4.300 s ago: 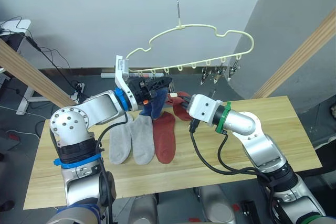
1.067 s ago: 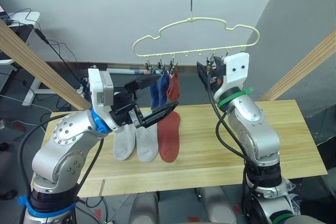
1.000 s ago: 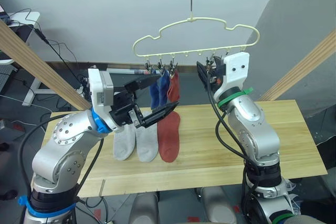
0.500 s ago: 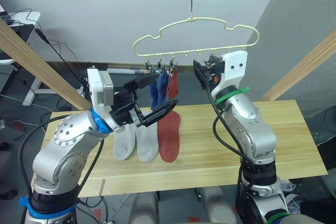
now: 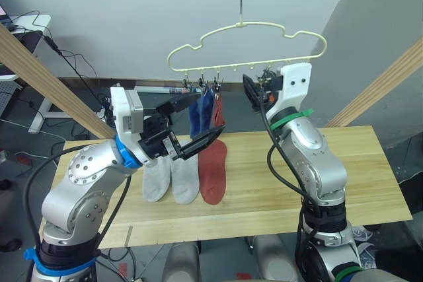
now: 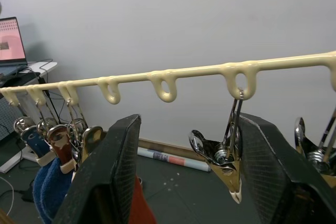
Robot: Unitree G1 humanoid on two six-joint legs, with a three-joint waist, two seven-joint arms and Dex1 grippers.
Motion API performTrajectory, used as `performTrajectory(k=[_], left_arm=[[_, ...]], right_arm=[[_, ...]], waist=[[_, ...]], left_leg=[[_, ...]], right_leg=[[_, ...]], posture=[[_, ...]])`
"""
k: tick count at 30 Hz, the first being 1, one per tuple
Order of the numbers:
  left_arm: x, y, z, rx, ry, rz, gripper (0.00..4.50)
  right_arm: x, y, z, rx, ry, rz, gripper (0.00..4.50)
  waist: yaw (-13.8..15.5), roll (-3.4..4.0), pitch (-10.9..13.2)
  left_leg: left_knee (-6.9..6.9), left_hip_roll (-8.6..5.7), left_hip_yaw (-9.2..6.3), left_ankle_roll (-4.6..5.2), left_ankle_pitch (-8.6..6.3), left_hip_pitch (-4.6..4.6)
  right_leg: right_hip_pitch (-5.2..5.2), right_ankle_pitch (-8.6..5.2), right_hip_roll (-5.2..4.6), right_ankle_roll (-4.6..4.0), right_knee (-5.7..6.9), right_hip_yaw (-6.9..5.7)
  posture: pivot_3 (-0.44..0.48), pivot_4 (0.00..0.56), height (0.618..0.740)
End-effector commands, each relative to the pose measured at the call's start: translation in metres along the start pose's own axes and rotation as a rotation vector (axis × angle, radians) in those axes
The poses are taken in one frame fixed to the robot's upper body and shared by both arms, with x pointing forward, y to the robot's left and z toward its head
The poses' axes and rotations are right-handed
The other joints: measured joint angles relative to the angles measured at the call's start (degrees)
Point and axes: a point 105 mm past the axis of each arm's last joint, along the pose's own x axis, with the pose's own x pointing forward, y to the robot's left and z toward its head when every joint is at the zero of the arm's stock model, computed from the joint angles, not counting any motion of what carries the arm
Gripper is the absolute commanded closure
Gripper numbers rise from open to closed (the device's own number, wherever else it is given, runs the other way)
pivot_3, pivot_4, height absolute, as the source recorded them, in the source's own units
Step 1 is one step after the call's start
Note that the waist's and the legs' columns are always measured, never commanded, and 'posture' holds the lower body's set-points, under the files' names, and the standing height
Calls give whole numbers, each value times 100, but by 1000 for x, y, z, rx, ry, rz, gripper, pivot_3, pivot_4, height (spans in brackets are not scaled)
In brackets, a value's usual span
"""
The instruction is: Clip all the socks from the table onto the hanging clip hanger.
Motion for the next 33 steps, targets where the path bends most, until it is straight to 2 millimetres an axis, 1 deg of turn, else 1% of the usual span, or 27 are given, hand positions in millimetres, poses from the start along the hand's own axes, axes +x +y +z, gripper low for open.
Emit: performTrajectory(k=[1, 5, 6, 8, 9, 13, 14, 17, 19, 21, 22, 24, 25, 26, 27, 28, 30, 32, 33], left_arm=[[1, -7, 8, 38, -29, -16, 0], [2, -8, 7, 33, -25, -16, 0], [2, -8, 7, 32, -25, -16, 0], [2, -8, 7, 31, -25, -16, 0], [2, -8, 7, 31, -24, -16, 0], [1, -7, 4, 24, -12, -13, 0], [0, -7, 0, 12, 5, -11, 0], [-7, -13, -27, -13, 146, -25, 0], [-14, -14, -55, -58, 280, 1, 0], [-21, -14, -80, -102, 387, 32, 0], [-23, -15, -88, -117, 419, 37, 0], [-23, -15, -104, -81, 466, 36, 0], [-22, -16, -120, -56, 510, 29, 0], [-20, -17, -132, -37, 542, 19, 0], [-14, -16, -145, -14, 561, 7, 0], [-9, -15, -153, 5, 571, -4, 0], [0, -11, -183, 85, 628, -48, 0], [3, -5, -200, 116, 666, -56, 0], [5, 0, -205, 133, 672, -49, 0]], right_arm=[[0, 0, 10, 16, -40, -2, 2253], [0, -1, 9, 12, -36, -3, 3678], [0, -1, 9, 12, -36, -3, 3973], [0, -2, 9, 11, -36, -3, 4403], [0, -2, 9, 9, -35, -2, 4486], [-3, -9, 10, -3, -29, 9, 4486], [-3, -12, 9, 3, -20, 18, 4486], [-5, -14, 8, 36, 11, 90, 4486], [-8, -13, 5, 37, 61, 172, 4486], [-12, -14, 3, 41, 99, 227, 4486], [-14, -15, 3, 46, 109, 241, 4486], [-17, -17, 2, 58, 134, 271, 4486], [-19, -18, 0, 74, 158, 294, 4486], [-20, -18, -2, 86, 175, 310, 4486], [-23, -18, -3, 74, 194, 342, 4486], [-25, -18, -4, 64, 208, 365, 4486], [-26, -17, -5, 38, 223, 393, 4486], [-25, -17, -5, 19, 223, 392, 4486], [-23, -18, -4, 28, 218, 379, 4486]], waist=[[0, 0, 0], [0, 0, 0], [0, 0, 0], [0, 0, 0], [0, 0, 0], [-1, 0, 0], [-1, 0, 0], [-6, 1, 0], [-14, 1, 0], [-12, 1, 0], [-7, 1, 0], [0, 1, 0], [0, 1, 0], [6, 6, -3], [8, 8, -4], [22, 13, -7], [26, 13, -9], [3, 14, -10], [-15, 14, -10]], left_leg=[[0, 0, 0, 0, 0, 0], [0, 0, 0, 0, 0, 0], [0, 0, 0, 0, 0, 0], [0, 0, 0, 0, 0, 1], [0, 0, 0, 0, 0, 1], [1, 0, 0, 0, 0, 1], [1, 0, 0, 0, 0, 1], [0, 0, 1, 0, 0, 2], [-1, 0, 1, 0, 0, 4], [0, 0, 1, 1, 0, 6], [0, 0, 1, 1, 0, 6], [2, 0, -2, 3, 1, 6], [2, -1, -1, 4, 2, 6], [4, -1, -1, 5, 2, 6], [5, -2, 0, 6, 3, 7], [6, -2, 1, 7, 4, 7], [8, -6, 0, 12, 7, 7], [7, -6, 1, 17, 9, 10], [7, -5, 1, 17, 10, 10]], right_leg=[[0, 0, 0, 0, 0, 0], [0, 0, 0, -1, 1, 0], [0, 0, 0, -1, 1, 0], [0, 0, 0, -1, 2, 0], [0, 1, 0, -1, 2, 0], [0, 1, 0, -1, 3, 0], [0, 1, 0, -1, 3, 0], [1, 1, 0, -1, 3, 1], [1, 1, 0, -1, 4, 1], [3, 1, 0, -1, 4, 2], [3, 0, 1, -1, 5, 1], [5, 0, 2, -1, 6, 0], [6, 0, 2, -1, 6, 0], [6, 0, 2, -1, 5, 0], [10, 0, 1, -1, 4, 1], [11, 0, 1, -1, 3, 1], [18, 1, 0, 1, -2, 0], [19, 3, 1, 1, -1, 0], [18, 4, 1, -1, -1, -1]], posture=[[-77, 284, 740], [-77, 284, 740], [-77, 284, 740], [-77, 284, 740], [-77, 284, 740], [-83, 292, 740], [-83, 292, 740], [-96, 296, 740], [-101, 297, 740], [-101, 297, 740], [-101, 297, 740], [-106, 298, 740], [-117, 301, 740], [-117, 301, 740], [-124, 302, 740], [-124, 302, 740], [-132, 303, 740], [-147, 305, 740], [-147, 305, 740]])
